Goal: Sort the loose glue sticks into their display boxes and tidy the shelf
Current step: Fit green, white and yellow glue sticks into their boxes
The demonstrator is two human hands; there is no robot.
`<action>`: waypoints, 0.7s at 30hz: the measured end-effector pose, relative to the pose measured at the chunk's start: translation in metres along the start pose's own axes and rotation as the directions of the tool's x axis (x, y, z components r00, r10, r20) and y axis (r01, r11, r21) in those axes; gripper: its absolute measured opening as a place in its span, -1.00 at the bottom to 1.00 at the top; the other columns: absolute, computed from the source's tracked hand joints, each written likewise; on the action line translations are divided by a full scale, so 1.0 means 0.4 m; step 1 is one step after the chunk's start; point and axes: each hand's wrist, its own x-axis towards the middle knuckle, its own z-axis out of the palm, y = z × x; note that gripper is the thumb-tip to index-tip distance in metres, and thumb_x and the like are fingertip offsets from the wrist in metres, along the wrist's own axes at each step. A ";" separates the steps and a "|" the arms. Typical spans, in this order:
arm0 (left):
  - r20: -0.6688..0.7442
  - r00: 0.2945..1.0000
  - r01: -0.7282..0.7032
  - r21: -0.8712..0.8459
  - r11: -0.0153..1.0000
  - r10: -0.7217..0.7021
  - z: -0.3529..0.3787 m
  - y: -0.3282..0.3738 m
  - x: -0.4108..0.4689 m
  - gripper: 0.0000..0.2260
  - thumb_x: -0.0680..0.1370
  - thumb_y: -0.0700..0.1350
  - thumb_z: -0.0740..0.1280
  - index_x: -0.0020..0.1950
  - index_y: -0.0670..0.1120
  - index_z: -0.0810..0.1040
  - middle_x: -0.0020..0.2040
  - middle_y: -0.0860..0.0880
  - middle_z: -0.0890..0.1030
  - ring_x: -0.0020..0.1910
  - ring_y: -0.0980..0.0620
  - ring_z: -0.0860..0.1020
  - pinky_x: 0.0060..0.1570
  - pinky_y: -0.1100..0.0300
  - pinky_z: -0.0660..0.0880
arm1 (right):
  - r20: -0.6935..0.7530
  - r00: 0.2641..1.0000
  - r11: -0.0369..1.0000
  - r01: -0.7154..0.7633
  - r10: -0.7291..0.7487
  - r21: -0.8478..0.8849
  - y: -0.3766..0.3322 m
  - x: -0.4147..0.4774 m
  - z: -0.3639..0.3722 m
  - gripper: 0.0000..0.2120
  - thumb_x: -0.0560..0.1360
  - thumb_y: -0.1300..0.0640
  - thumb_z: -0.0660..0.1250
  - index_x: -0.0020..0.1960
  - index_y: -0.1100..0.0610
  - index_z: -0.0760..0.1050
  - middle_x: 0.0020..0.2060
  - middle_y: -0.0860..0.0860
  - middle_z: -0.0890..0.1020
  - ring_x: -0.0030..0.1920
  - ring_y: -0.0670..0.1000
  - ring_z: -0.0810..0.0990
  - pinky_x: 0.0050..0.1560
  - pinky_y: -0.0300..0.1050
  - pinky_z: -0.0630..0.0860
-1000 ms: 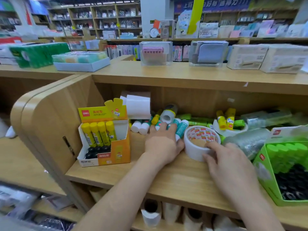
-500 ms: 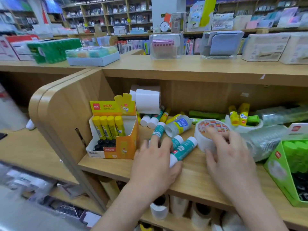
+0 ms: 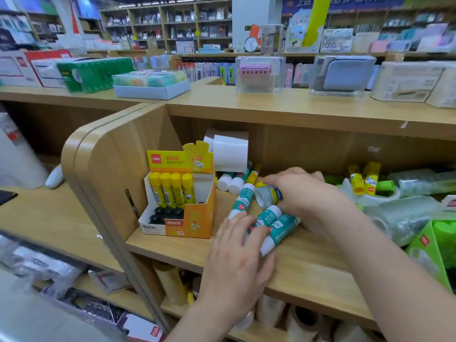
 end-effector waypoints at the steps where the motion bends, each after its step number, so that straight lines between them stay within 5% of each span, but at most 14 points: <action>1: -0.001 1.000 0.000 -0.002 1.000 0.000 -0.001 -0.003 -0.002 -0.72 0.51 0.08 0.23 0.15 -0.01 0.48 0.17 -0.05 0.53 0.22 -0.06 0.49 0.27 -0.05 0.43 | 0.044 0.999 1.000 0.000 0.001 -0.028 -0.001 0.007 -0.001 -0.53 0.51 0.13 0.25 0.36 -0.21 0.30 0.23 -0.05 0.46 0.31 0.08 0.35 0.17 0.17 0.27; 5: 0.013 1.000 0.012 -0.013 1.000 -0.012 -0.007 -0.009 -0.007 -0.71 0.51 0.06 0.22 0.18 -0.01 0.48 0.18 -0.05 0.52 0.18 -0.06 0.50 0.22 -0.01 0.47 | 0.049 0.997 0.999 0.054 -0.054 -0.008 0.006 0.004 -0.029 -0.57 0.50 0.06 0.30 0.31 -0.22 0.35 0.02 -0.02 0.36 0.09 0.08 0.47 0.13 0.10 0.33; 8: 0.016 1.000 0.015 -0.016 1.000 -0.014 -0.009 -0.008 -0.009 -0.71 0.51 0.05 0.22 0.18 -0.01 0.49 0.17 -0.05 0.53 0.17 -0.04 0.50 0.22 0.00 0.48 | -0.007 0.994 0.993 0.105 -0.106 -0.052 -0.001 -0.002 -0.058 -0.49 0.44 0.19 0.36 0.31 -0.18 0.41 0.02 0.00 0.29 -0.08 0.05 0.49 -0.11 -0.05 0.47; 15: 0.040 0.999 0.027 -0.039 0.999 -0.025 -0.010 -0.009 -0.011 -0.71 0.50 0.05 0.22 0.17 0.00 0.50 0.19 -0.05 0.51 0.17 -0.04 0.49 0.16 0.00 0.50 | 0.082 0.963 0.946 0.269 -0.258 -0.179 -0.035 0.019 -0.056 -0.47 0.44 0.33 0.34 0.32 -0.10 0.43 0.17 0.01 0.36 0.15 0.05 0.38 0.05 -0.05 0.50; 18: 0.040 0.999 0.031 -0.077 0.997 -0.027 -0.010 -0.010 -0.013 -0.72 0.49 0.03 0.26 0.16 -0.01 0.52 0.18 -0.05 0.50 0.17 -0.05 0.49 0.18 -0.03 0.49 | 0.177 0.950 0.962 0.236 -0.258 0.134 0.015 0.030 -0.094 -0.38 0.40 0.30 0.38 0.35 -0.15 0.35 0.22 -0.05 0.41 0.21 0.02 0.44 0.19 -0.02 0.49; 21: 0.042 0.999 0.034 -0.110 0.993 -0.029 -0.019 -0.011 -0.007 -0.70 0.50 0.05 0.26 0.20 0.00 0.51 0.21 -0.02 0.49 0.21 -0.02 0.47 0.22 -0.02 0.46 | 0.070 0.983 0.790 0.095 -0.172 0.606 0.080 0.036 -0.148 -0.54 0.48 0.29 0.34 0.27 -0.10 0.43 0.24 -0.07 0.52 0.17 -0.12 0.51 0.16 -0.14 0.49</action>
